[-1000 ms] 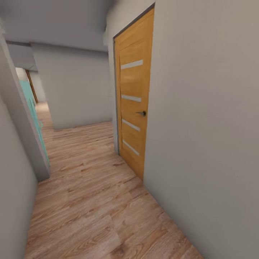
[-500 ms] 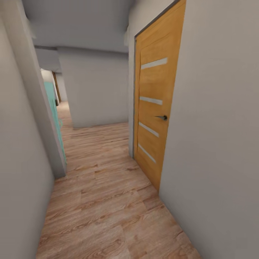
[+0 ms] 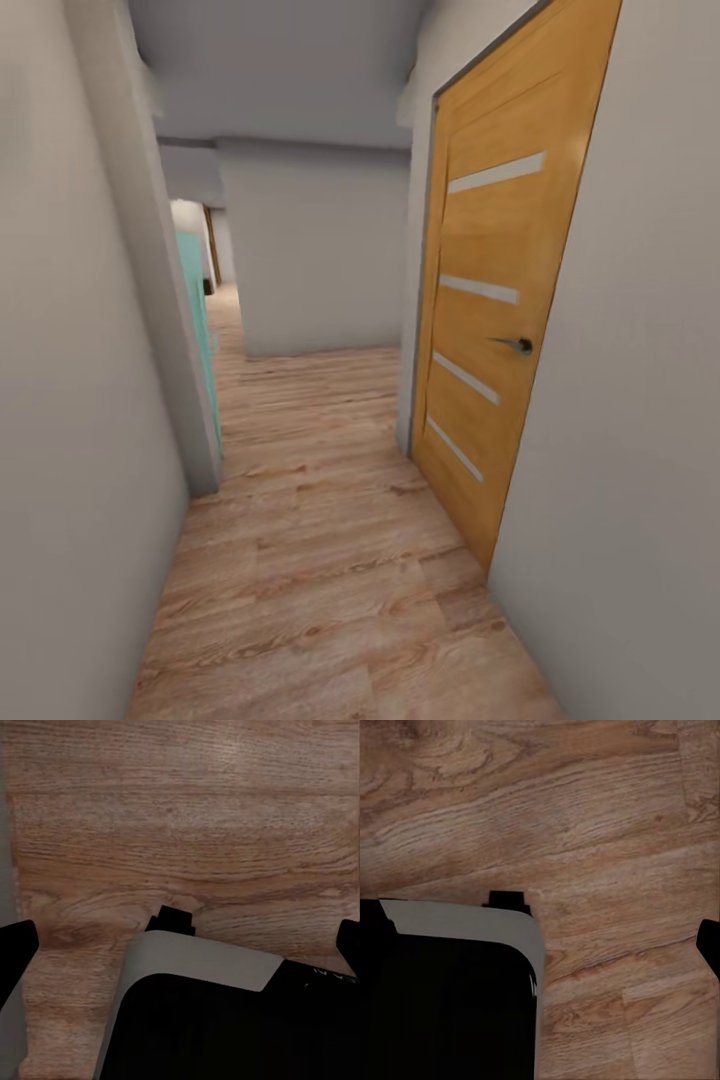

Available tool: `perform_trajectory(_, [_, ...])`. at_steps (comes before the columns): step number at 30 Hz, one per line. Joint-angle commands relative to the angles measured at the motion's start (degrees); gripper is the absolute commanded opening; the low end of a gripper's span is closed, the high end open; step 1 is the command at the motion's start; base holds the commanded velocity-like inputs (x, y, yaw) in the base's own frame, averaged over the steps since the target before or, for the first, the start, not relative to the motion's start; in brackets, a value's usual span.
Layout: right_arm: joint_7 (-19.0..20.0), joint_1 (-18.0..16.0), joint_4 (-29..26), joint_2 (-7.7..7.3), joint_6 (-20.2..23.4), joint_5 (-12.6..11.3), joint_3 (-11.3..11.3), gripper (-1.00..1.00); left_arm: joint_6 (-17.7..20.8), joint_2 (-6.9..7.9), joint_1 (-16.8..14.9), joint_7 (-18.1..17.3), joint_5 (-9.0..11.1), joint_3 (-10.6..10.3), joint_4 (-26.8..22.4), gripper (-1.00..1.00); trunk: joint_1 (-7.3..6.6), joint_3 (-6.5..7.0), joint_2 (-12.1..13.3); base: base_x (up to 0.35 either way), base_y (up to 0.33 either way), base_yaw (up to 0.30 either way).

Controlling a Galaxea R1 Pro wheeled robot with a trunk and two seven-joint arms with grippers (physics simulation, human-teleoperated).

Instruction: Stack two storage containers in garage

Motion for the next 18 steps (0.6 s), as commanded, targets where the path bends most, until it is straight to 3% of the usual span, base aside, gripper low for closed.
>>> perform_trajectory(1, [-0.05,-0.04,0.12,0.03,-0.26,-0.38,0.48,1.00,-0.16,-0.03,-0.05,0.14,0.45,-0.49,0.07,1.00,0.03,-0.02,-0.03,0.323,0.000,0.266])
perform_trajectory(14, [-0.05,-0.04,0.12,0.03,-0.28,-0.45,0.48,1.00,-0.12,-0.06,-0.05,0.14,0.51,-0.49,0.11,1.00,0.03,0.53,-0.03,0.323,0.000,0.265])
perform_trajectory(18, [0.01,-0.04,0.12,0.00,-0.32,-0.34,0.48,1.00,-0.11,0.00,-0.05,0.14,0.51,-0.49,0.11,1.00,0.03,0.60,-0.03,0.323,0.000,0.123])
